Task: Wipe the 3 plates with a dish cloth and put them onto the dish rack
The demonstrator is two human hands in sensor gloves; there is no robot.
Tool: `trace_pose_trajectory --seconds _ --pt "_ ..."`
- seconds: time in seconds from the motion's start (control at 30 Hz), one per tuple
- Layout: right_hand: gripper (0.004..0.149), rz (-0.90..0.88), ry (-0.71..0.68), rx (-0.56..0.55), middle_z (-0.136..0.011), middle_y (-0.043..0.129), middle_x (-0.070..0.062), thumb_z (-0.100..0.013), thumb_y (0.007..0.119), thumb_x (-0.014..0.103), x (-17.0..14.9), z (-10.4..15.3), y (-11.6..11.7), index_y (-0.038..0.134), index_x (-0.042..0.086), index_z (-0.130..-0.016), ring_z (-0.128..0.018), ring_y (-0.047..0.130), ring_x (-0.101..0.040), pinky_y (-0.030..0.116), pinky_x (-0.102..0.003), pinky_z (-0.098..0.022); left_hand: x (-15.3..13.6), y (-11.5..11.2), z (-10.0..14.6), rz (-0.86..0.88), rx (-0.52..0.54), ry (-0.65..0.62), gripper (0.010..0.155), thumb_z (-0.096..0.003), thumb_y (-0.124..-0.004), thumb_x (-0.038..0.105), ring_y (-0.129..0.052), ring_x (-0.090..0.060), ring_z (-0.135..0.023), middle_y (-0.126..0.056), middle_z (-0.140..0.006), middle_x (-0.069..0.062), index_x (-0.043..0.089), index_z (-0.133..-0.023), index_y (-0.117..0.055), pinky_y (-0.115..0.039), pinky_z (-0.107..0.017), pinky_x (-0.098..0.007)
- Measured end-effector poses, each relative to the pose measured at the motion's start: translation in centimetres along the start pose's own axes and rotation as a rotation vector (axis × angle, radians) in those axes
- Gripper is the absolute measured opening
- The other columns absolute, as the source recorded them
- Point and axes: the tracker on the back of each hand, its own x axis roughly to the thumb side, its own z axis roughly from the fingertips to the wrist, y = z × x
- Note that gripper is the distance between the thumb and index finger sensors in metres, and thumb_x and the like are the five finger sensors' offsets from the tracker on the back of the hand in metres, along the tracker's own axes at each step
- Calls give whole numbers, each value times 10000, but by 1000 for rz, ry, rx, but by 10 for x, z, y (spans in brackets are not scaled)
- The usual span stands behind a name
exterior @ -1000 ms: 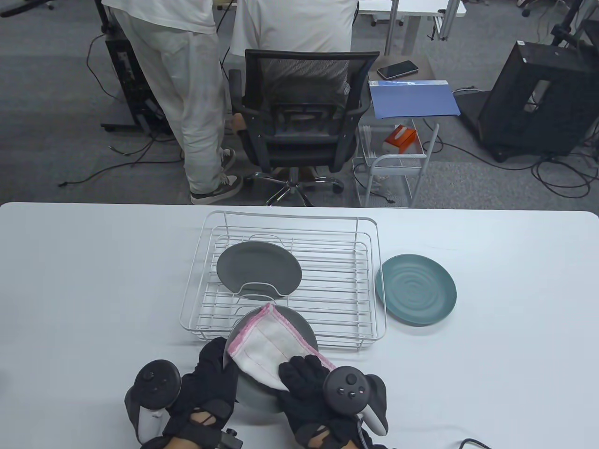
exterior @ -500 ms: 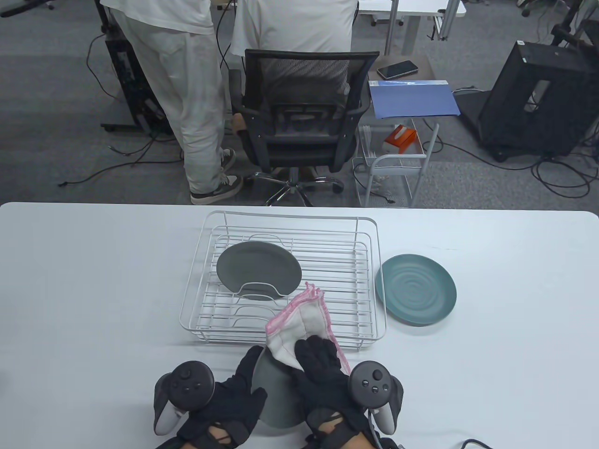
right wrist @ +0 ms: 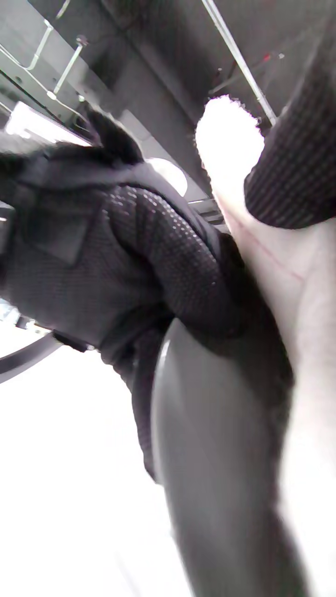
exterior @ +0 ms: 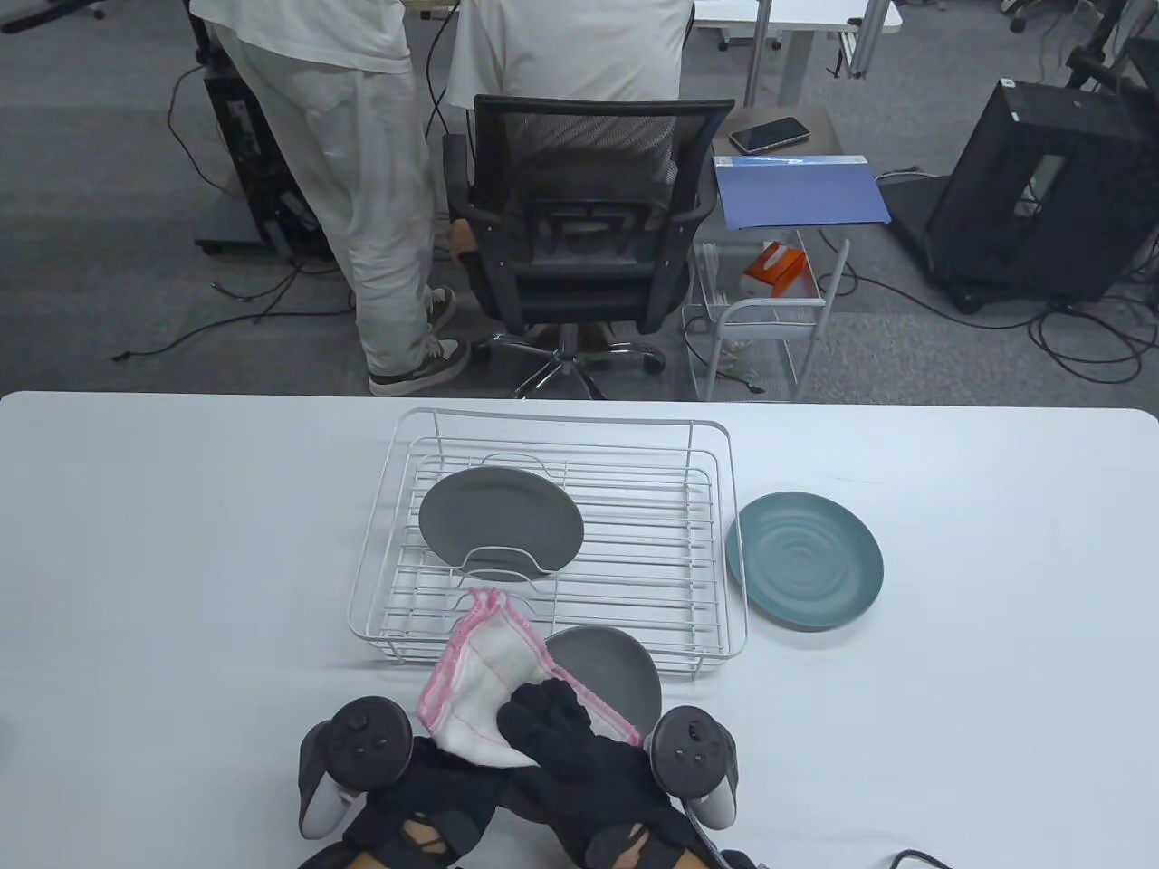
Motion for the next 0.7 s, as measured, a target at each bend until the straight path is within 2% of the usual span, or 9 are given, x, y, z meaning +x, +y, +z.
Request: trace_pose_trajectory --seconds 0.23,0.33,0.5,0.6,0.7 --pt "556 -94 112 77 -1013 514 -122 -505 747 392 -10 0 -3 620 152 -990 -906 306 -274 296 -518 -636 -6 19 6 53 116 -14 704 -546 -751 271 -1121 -331 -560 -737 -1047 -107 305 -1088 -303 -799 -611 -517" --pt "554 -17 170 97 -1012 521 -131 -511 744 391 -11 0 -8 624 141 -991 -912 318 -282 298 -508 -641 -4 29 10 52 179 -34 697 -544 -758 268 -1115 -349 -559 -744 -1043 -110 311 -1087 -323 -793 -610 -526" --pt "553 88 213 41 -1004 544 -141 -510 741 394 -11 3 -17 634 135 -987 -915 352 -319 324 -512 -637 0 30 12 8 196 -46 698 -535 -766 271 -1123 -350 -537 -755 -1030 -124 279 -1082 -333 -802 -594 -530" --pt "554 159 276 -52 -999 548 -143 -510 739 397 -13 7 -27 634 132 -985 -909 364 -327 350 -536 -634 -2 31 11 -7 175 -52 699 -534 -766 272 -1123 -348 -539 -756 -1027 -124 280 -1083 -332 -802 -595 -529" --pt "554 151 306 -130 -1001 526 -141 -511 735 395 -15 10 -33 620 134 -987 -902 348 -310 347 -547 -635 -2 27 9 -10 135 -56 703 -533 -772 267 -1122 -360 -532 -753 -1024 -138 271 -1083 -334 -801 -592 -535"
